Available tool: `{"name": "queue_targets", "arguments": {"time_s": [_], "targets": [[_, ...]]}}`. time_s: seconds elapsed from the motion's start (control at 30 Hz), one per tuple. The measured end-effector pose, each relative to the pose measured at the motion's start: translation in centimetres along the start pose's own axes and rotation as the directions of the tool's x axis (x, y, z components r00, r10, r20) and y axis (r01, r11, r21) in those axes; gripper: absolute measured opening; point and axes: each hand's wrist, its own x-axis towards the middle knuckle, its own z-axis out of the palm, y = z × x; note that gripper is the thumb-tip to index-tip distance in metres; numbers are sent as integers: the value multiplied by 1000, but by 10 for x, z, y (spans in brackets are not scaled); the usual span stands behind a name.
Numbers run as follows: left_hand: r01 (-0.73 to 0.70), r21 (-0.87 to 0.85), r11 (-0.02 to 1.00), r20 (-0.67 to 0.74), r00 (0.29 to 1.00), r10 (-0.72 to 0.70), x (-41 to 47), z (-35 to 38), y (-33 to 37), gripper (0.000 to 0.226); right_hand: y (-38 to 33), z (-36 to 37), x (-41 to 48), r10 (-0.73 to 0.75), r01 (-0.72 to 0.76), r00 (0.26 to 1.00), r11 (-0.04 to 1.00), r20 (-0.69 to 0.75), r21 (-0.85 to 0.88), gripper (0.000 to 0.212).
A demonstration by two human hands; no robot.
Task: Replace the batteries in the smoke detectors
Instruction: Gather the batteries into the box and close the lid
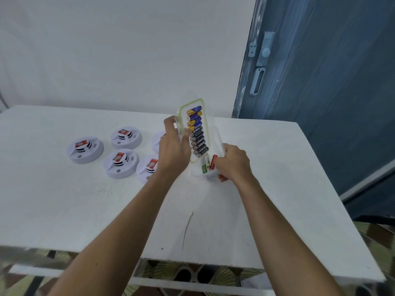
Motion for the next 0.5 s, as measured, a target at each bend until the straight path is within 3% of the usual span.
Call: {"name": "queue_targets", "arguments": {"time_s": [0.27,0.5], "targets": [[-119,3,993,-23,993,119,-5,8,-5,32,-4,1,2,10,-10,1000,1000,4,-24,22],[-113,-37,993,-14,994,112,-4,14,-10,34,-5,-4,0,51,-51,998,999,25,10,20]]}}
